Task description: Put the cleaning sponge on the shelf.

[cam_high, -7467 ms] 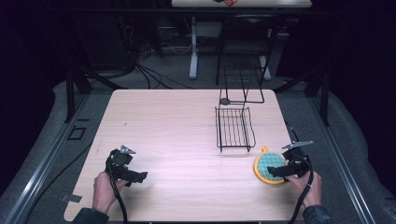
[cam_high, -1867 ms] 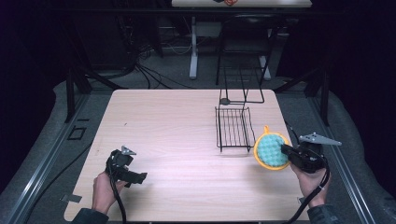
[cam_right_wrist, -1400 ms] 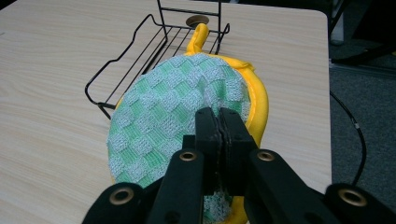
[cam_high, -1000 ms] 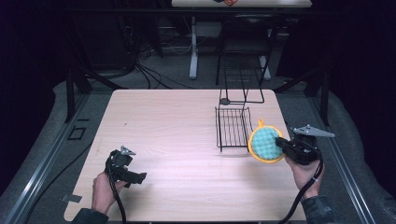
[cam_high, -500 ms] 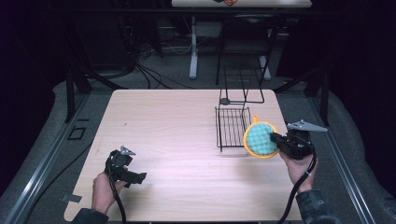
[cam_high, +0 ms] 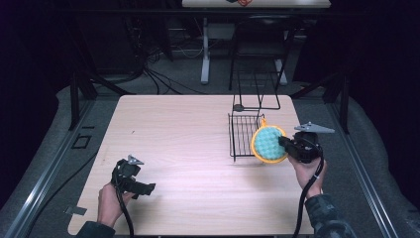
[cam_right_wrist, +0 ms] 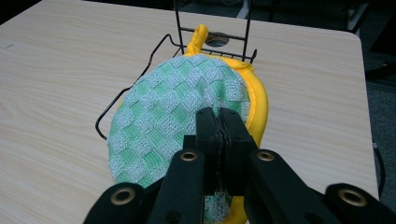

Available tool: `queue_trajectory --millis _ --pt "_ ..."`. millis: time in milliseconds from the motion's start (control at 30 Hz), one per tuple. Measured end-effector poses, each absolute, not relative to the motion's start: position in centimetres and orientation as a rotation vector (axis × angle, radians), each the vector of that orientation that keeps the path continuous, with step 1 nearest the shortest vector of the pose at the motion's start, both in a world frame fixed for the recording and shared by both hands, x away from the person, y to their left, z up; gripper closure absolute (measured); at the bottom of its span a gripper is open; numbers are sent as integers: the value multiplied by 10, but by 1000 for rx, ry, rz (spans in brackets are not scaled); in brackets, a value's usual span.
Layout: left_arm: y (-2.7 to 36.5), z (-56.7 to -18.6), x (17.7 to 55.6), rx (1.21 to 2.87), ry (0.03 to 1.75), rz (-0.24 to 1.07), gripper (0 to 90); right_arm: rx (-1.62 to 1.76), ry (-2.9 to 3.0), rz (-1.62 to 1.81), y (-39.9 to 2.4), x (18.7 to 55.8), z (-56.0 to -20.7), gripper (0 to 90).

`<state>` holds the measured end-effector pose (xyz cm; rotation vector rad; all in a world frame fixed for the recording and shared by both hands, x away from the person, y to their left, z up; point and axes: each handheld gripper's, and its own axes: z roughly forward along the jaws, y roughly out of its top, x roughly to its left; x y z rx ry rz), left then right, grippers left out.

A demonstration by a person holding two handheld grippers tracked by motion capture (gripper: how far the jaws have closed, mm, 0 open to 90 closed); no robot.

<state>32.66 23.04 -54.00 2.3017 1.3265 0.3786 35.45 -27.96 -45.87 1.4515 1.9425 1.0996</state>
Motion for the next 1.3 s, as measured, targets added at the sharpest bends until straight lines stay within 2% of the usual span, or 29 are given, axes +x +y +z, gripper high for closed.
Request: queue_trajectory --millis 1300 --pt "231 -539 326 2301 1323 375 38 1520 1895 1185 -251 399 -470 878"
